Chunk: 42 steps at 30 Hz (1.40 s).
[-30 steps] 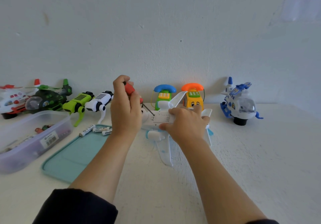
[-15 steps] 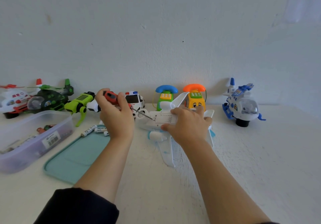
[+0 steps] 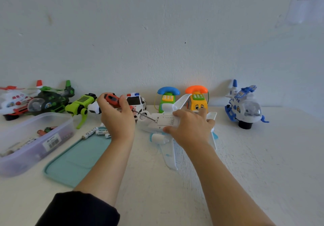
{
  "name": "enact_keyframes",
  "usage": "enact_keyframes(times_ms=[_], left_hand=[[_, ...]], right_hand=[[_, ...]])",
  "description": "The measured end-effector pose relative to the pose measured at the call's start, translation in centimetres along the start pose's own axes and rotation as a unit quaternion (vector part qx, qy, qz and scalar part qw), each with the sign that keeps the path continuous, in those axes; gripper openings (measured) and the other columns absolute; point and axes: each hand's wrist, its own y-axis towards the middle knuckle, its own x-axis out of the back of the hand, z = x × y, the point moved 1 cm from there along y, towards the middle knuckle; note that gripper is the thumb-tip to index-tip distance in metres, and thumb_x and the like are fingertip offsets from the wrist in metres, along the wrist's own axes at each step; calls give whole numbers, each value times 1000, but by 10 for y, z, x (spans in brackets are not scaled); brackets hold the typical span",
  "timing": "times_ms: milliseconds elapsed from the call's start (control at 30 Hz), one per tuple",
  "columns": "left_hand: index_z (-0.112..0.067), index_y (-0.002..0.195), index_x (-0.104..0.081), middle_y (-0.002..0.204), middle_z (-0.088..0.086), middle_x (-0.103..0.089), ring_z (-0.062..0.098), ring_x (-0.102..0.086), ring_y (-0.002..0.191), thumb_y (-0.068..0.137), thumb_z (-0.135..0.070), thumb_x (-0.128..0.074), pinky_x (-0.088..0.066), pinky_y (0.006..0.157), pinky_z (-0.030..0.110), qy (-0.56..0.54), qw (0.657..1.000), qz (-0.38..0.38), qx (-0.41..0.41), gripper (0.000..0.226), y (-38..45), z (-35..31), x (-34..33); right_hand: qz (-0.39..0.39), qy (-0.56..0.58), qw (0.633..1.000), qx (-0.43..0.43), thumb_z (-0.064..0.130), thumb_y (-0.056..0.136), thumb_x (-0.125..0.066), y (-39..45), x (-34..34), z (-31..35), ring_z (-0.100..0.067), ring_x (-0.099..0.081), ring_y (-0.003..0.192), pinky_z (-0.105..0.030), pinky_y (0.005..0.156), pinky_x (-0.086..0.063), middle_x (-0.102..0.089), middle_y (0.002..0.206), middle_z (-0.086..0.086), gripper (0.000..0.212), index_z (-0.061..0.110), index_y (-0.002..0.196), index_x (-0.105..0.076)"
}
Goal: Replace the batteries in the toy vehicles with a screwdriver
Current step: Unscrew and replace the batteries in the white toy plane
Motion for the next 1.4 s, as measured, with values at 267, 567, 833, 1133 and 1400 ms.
enact_keyframes(times_ms=[267,567,833,1133,1400], left_hand=[[-18,102,-44,86,-7,-57,30,-67,80,87,-25,-57,-58,69,48,-10,999,-9,51,21,-1,7,-1],[-3,120,-43,101,2,-51,7,-58,67,95,-13,-51,-58,55,30,-52,985,-45,157,28,-4,12,-5],[-7,119,-41,89,-9,-55,22,-64,72,92,-21,-48,-58,63,48,-58,997,-45,-11,31,-7,-10,1],[3,120,-43,80,-22,-49,6,-59,65,94,-15,-48,-55,62,34,-22,981,40,-189,33,-25,-24,-4],[-1,123,-41,85,-20,-51,28,-64,69,94,-26,-44,-54,59,50,-32,981,34,-187,39,-23,-22,-3]], right_hand=[[-7,-1,1000,1,60,78,-62,2,-2,-1,-24,-26,126,-46,95,-31,-57,123,9,52,35,123,-54],[-3,-11,1000,9,56,86,-55,3,-4,-1,-27,-24,129,-49,99,-27,-53,130,9,47,35,128,-51],[-11,5,1000,11,52,85,-57,3,0,-3,-24,-27,126,-47,98,-28,-56,123,12,43,36,125,-54],[-23,16,1000,4,51,86,-56,4,0,-4,-22,-31,125,-42,92,-29,-60,117,9,39,38,123,-57],[-20,10,1000,6,51,86,-56,3,0,-4,-23,-30,125,-43,93,-29,-59,119,10,41,37,124,-56]])
